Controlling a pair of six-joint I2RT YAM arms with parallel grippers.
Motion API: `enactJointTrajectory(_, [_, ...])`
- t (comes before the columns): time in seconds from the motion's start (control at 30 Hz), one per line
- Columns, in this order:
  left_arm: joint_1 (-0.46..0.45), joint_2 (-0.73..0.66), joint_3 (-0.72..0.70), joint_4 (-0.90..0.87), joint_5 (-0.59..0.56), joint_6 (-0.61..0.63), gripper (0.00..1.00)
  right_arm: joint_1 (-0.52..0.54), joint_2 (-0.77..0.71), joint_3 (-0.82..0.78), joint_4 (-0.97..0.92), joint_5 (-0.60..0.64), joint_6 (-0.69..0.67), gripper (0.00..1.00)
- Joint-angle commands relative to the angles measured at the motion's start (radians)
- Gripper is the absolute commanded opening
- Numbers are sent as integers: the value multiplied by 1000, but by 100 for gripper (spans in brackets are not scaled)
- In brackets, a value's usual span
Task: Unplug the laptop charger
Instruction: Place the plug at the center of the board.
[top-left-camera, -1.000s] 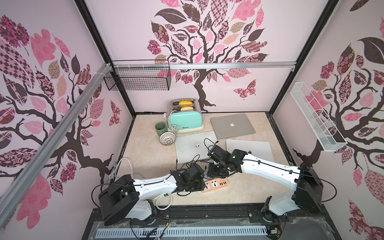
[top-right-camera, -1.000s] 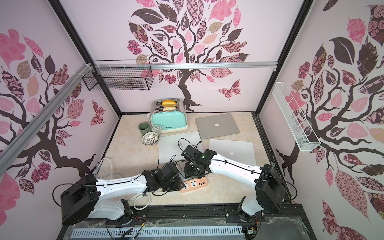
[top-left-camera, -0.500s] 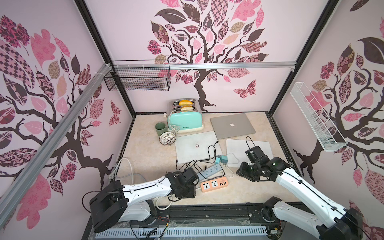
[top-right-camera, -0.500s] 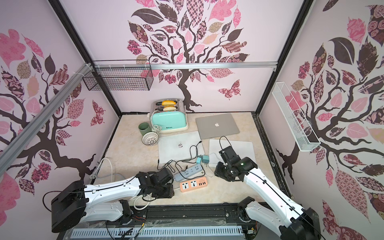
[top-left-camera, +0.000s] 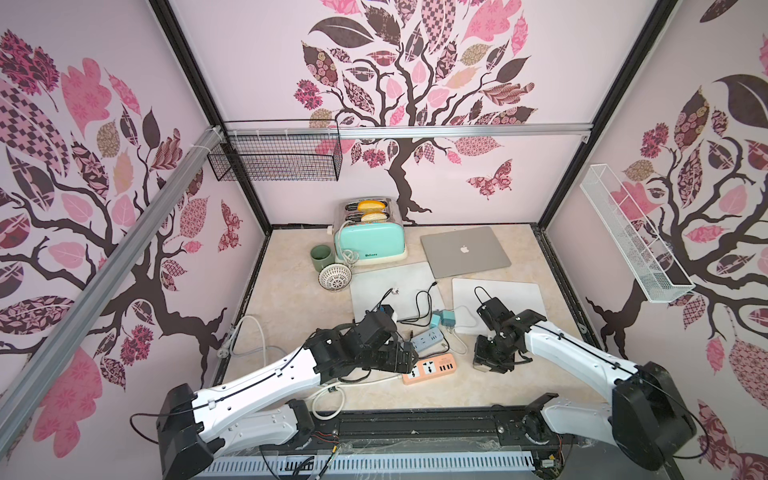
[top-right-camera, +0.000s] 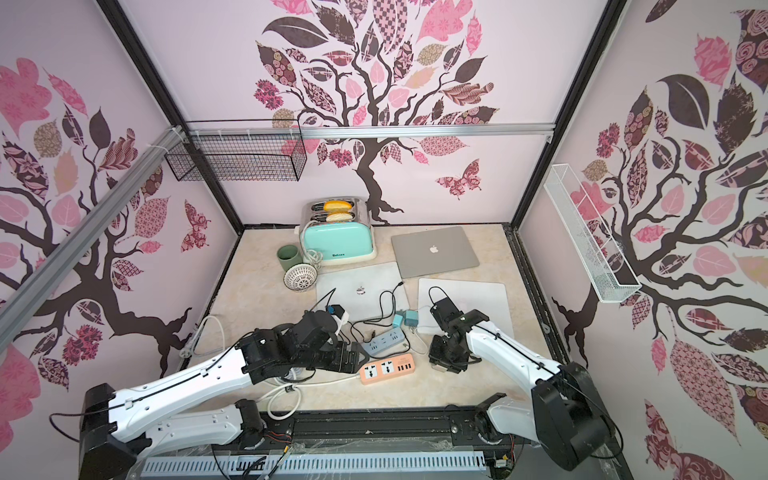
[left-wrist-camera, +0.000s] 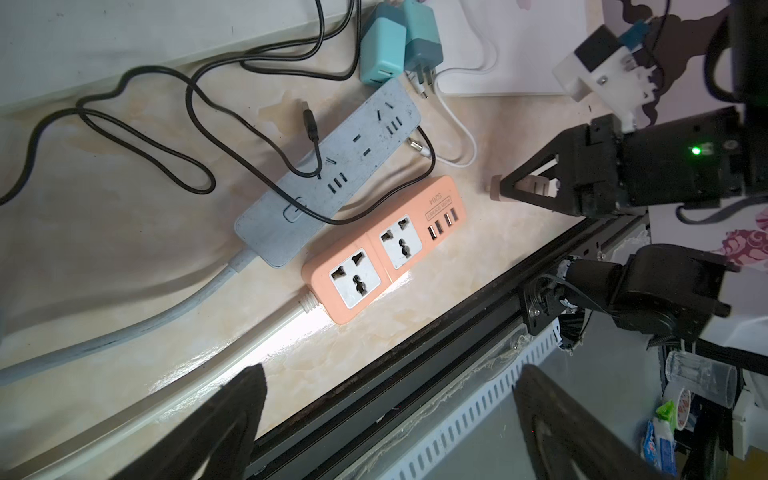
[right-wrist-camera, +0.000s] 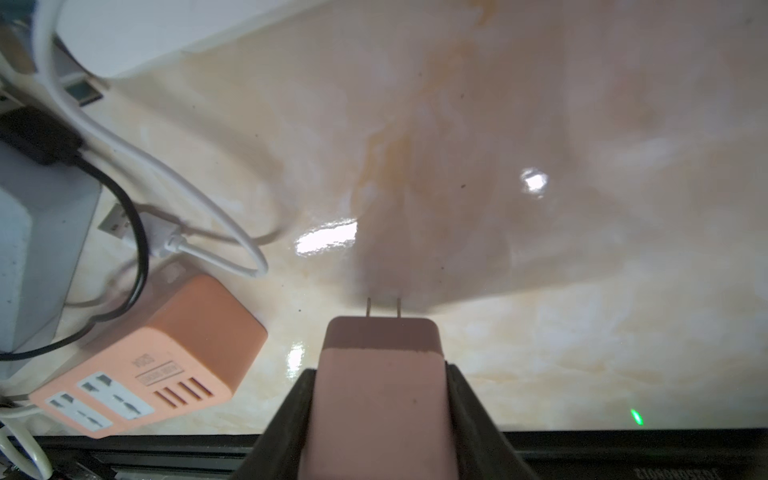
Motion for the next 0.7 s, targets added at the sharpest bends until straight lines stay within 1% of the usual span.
enactJointTrajectory(0.0, [8,-36,1,-68,-27,46,98,-1,78,-18,98,-21,-19,46])
enactJointTrajectory(0.2, [41,-152,-75,-40,0,58,98,-2,99,25,49,20,-12,66])
enactJointTrajectory(0.33, [93,-185,-106,4,38,83,98,-1,97,84,25,51,-1,72])
enactJointTrajectory(0.4, [121,-169,-86,-10,76,95,98,-2,89,126,4,61,3,75])
enactJointTrajectory(0.43, [124,-160,-66,-25,77,107,98,-1,82,146,-4,67,0,77])
enactJointTrajectory(0.53, [124,-157,-27,-55,35,132,98,-1,76,240,-46,98,-59,81])
enactJointTrajectory(0.63, [124,-172,-21,-53,-52,115,98,-2,51,334,-57,120,-156,85])
enactJointTrajectory(0.67, [124,-176,-22,-37,-52,109,98,0,31,355,-46,123,-184,88])
